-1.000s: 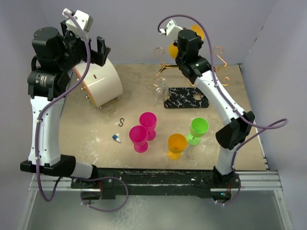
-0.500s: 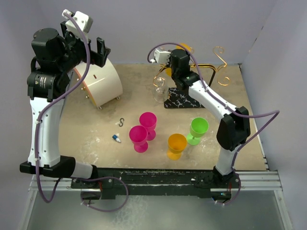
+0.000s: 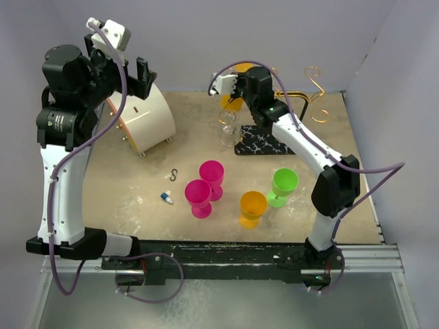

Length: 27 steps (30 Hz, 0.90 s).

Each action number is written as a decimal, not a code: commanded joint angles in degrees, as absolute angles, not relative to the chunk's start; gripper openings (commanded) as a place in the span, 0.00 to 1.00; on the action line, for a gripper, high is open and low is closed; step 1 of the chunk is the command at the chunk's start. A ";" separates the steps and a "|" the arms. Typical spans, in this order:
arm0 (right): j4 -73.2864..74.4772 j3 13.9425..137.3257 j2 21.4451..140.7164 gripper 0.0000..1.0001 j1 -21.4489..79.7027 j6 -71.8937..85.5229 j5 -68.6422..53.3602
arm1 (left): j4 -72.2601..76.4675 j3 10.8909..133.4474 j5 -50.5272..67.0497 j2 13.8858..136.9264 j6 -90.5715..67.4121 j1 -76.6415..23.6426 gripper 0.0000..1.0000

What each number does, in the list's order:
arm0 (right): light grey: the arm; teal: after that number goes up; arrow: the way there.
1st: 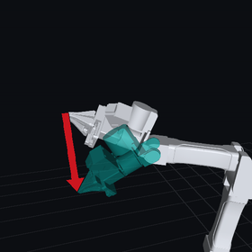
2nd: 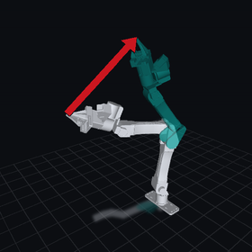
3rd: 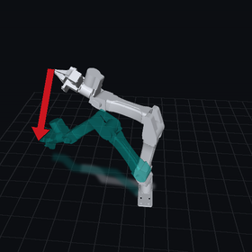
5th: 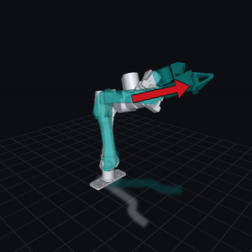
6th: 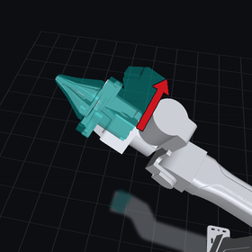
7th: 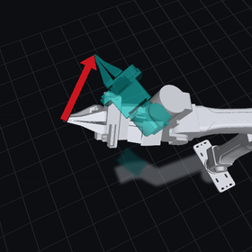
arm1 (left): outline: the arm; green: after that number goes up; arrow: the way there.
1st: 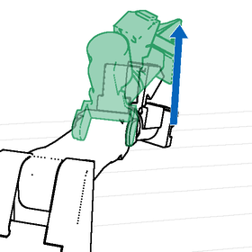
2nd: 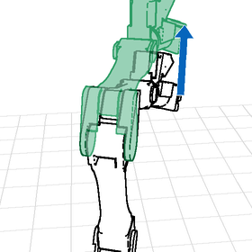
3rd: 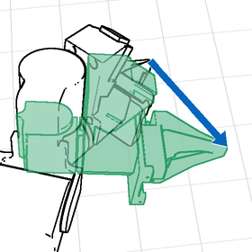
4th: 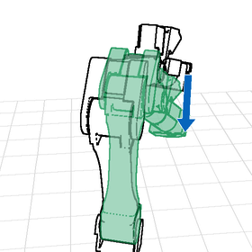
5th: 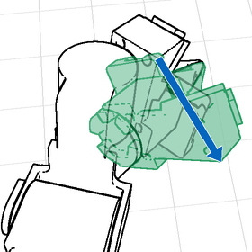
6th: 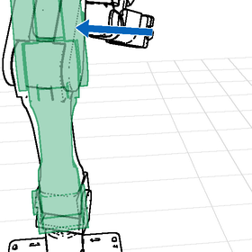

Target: Place the wine glass upside down on the wine glass rack

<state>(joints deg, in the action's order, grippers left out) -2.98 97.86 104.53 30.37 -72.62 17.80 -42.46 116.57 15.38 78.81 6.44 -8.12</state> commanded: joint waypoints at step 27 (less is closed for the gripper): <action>1.47 109.45 107.50 0.00 30.41 -78.30 9.98 | -39.04 114.44 14.63 74.54 6.21 -7.56 0.99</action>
